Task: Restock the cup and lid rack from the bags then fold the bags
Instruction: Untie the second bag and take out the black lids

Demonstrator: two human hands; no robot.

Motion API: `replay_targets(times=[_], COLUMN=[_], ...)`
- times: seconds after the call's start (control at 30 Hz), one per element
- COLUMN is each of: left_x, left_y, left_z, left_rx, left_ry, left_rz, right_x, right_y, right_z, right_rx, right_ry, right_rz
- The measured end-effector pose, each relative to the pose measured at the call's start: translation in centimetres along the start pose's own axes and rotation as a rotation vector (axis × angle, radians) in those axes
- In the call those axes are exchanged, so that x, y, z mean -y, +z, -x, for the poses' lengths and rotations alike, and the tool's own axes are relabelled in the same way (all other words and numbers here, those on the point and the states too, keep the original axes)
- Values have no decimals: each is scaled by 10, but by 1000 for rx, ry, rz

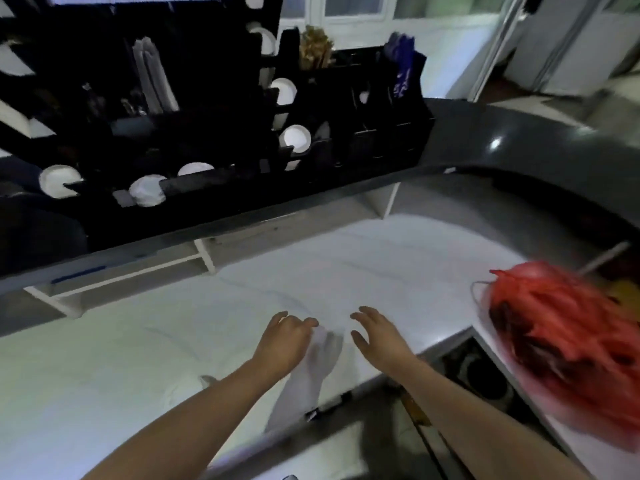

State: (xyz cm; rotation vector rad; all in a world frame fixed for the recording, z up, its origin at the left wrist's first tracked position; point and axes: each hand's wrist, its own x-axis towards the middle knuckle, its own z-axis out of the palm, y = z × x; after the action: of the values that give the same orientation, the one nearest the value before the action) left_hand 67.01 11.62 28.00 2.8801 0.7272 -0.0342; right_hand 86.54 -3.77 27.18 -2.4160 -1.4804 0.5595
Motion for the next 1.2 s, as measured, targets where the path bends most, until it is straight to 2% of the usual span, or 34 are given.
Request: replay_targets(times=[0.13,0.23,0.37,0.47,0.63,0.7,0.83,0.93,1.1,1.2], left_x=[-69,-131,-214,-280,-376,-408,-458,-482,-503,-513], left_y=[-9,-12,-13,-13,-7,-3,5,12,27,37], left_z=[-45,-79,-125,-156,-202,-215,-240,-261,-307,-334], left_rx=[-96,-154,-140,-54,-38,-22,-45,11,138,199], left_ry=[131,215,315,370,484,510,573,614,726,775], left_rz=[88,65,79,84,-35,-3,158,170,183,189], right_x=[-68,-123,-196,-250,-323,-347,-387,-408,-427,-431], right_y=[-43,-76,-119,-147,-177,-184,-190,-193,-191,-187], right_z=[28,55,95,127,175,190,215,219,212,212], right_rx=[-69,-148,-267,-351,-391,-382,-414,-411,-529,-514], right_ry=[113,179,238,300,452,517,617,694,877,994], right_rz=[-29,-60,-85,-85,-85,-99,-148,-182,-252,-226])
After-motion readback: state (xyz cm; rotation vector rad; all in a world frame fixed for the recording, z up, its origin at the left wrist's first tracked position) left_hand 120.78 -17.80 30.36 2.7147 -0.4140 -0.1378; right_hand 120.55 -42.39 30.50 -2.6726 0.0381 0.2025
